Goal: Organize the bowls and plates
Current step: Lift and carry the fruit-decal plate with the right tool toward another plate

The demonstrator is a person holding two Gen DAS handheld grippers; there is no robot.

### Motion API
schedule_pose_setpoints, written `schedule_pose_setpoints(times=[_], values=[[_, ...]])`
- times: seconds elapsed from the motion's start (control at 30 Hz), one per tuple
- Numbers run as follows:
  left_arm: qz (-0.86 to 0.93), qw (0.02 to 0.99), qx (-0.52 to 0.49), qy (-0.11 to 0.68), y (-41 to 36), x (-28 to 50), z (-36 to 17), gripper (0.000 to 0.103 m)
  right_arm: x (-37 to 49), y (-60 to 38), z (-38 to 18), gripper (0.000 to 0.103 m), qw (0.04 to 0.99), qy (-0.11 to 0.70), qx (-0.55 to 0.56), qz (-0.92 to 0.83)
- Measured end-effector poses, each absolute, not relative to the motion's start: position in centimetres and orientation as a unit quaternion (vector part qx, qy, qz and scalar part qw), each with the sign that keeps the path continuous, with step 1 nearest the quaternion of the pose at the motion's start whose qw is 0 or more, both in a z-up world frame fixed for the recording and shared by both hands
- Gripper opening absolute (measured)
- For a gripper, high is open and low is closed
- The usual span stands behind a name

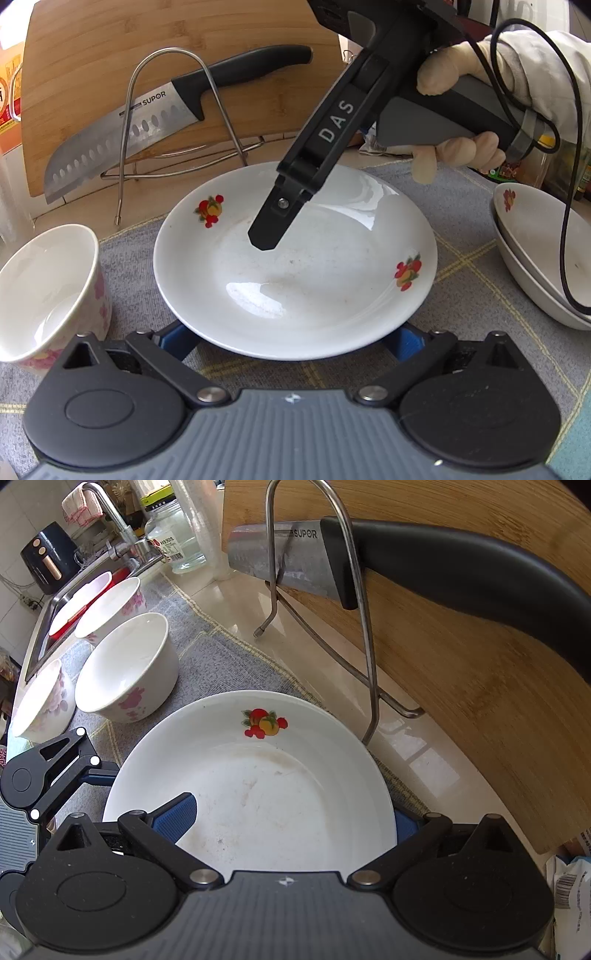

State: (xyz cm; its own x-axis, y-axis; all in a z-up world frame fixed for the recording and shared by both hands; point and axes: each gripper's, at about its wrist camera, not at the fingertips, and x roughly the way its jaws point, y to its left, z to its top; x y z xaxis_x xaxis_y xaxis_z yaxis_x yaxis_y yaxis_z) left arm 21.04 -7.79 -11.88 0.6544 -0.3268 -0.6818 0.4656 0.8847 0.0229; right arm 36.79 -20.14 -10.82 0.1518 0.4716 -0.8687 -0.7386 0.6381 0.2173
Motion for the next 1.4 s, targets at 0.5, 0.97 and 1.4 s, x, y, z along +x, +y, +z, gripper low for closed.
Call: schedule_pose_setpoints(times=[0.5, 0.97, 1.4], values=[[-0.221, 0.900, 0.097, 0.364, -6.9, 19.3, -11.0, 0.101, 34.5, -19.7, -10.1, 0.103, 0.741, 0.513, -0.128, 0.413], [-0.228, 0.896, 0.102, 0.367, -6.1, 16.2, -9.1, 0.101, 30.7, -19.0, -8.3, 0.103, 0.744, 0.506, -0.130, 0.417], [-0.246, 0.890, 0.113, 0.367, -6.2, 13.7, -7.8, 0.101, 27.4, -19.7, -7.2, 0.103, 0.750, 0.504, -0.122, 0.411]])
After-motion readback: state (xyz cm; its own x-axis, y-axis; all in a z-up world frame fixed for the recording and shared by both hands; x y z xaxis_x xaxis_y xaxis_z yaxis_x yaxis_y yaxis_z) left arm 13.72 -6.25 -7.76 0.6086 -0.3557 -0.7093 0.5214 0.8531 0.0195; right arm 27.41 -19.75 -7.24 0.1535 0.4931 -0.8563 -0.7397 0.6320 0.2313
